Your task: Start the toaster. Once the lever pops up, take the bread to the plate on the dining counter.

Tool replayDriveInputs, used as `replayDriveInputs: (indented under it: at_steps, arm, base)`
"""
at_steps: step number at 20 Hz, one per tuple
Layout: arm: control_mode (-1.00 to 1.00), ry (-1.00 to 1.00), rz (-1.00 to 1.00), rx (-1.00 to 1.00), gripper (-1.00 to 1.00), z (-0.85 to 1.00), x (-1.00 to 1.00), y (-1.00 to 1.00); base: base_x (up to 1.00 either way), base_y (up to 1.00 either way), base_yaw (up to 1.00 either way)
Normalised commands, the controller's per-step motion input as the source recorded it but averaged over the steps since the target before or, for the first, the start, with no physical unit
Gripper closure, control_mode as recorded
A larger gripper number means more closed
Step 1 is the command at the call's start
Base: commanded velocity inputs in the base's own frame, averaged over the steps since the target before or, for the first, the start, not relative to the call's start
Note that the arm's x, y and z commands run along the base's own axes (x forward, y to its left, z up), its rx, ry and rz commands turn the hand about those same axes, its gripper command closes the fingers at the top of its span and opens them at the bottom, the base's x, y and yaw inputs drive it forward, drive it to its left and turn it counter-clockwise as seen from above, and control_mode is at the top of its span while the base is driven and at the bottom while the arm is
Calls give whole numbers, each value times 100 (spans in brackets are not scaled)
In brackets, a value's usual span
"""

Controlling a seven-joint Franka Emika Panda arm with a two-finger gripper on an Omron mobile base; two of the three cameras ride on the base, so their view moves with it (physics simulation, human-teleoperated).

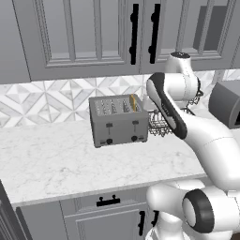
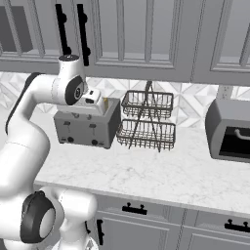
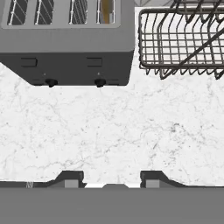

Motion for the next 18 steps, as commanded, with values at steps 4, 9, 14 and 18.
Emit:
replayDriveInputs:
  at_steps: [4, 9, 14, 18]
  arm:
    - [-100, 0, 0, -3, -100, -11, 0, 14]
    - [-100, 0, 0, -8, -100, -28, 0, 32]
    - [-100, 0, 0, -2, -100, -16, 12, 7]
    - [-100, 0, 0, 0, 100, -12, 29, 0]
  base:
    - [0, 0, 0]
    - [0, 0, 0]
    - [0, 0, 0]
    - [0, 0, 0]
